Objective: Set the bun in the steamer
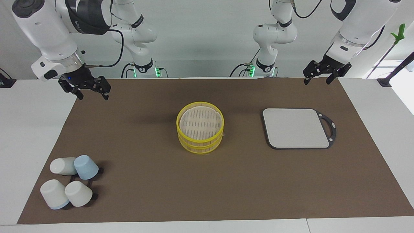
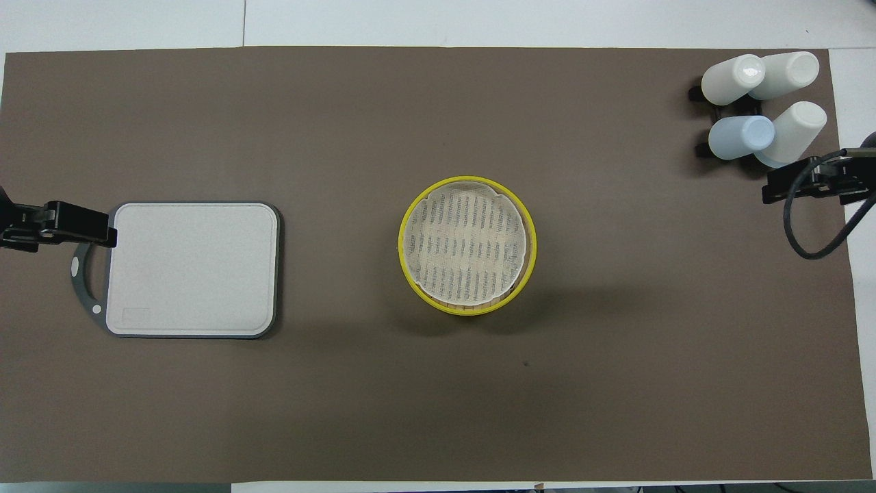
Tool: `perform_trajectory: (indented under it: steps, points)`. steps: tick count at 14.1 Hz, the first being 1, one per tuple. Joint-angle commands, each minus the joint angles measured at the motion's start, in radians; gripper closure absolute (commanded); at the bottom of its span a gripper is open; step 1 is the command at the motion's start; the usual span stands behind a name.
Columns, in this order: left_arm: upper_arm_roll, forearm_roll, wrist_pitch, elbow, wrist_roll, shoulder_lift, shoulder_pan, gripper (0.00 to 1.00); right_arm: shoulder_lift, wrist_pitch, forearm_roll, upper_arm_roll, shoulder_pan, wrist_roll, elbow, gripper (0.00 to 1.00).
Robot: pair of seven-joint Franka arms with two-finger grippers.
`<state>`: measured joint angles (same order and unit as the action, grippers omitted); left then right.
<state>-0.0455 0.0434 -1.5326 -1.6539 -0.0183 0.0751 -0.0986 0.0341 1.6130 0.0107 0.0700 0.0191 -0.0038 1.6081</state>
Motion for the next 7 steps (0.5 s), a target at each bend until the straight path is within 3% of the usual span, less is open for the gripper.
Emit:
perform_trajectory:
  steps: [1,7]
  points:
    - [0.003,0.001,-0.003,-0.006,0.015,0.014,0.011,0.0,-0.008,-0.007,0.012,-0.007,-0.011,-0.022,0.012,0.0]
    - [0.003,0.001,-0.003,-0.006,0.015,0.014,0.011,0.0,-0.01,-0.008,0.011,-0.009,-0.01,-0.018,0.012,0.0]
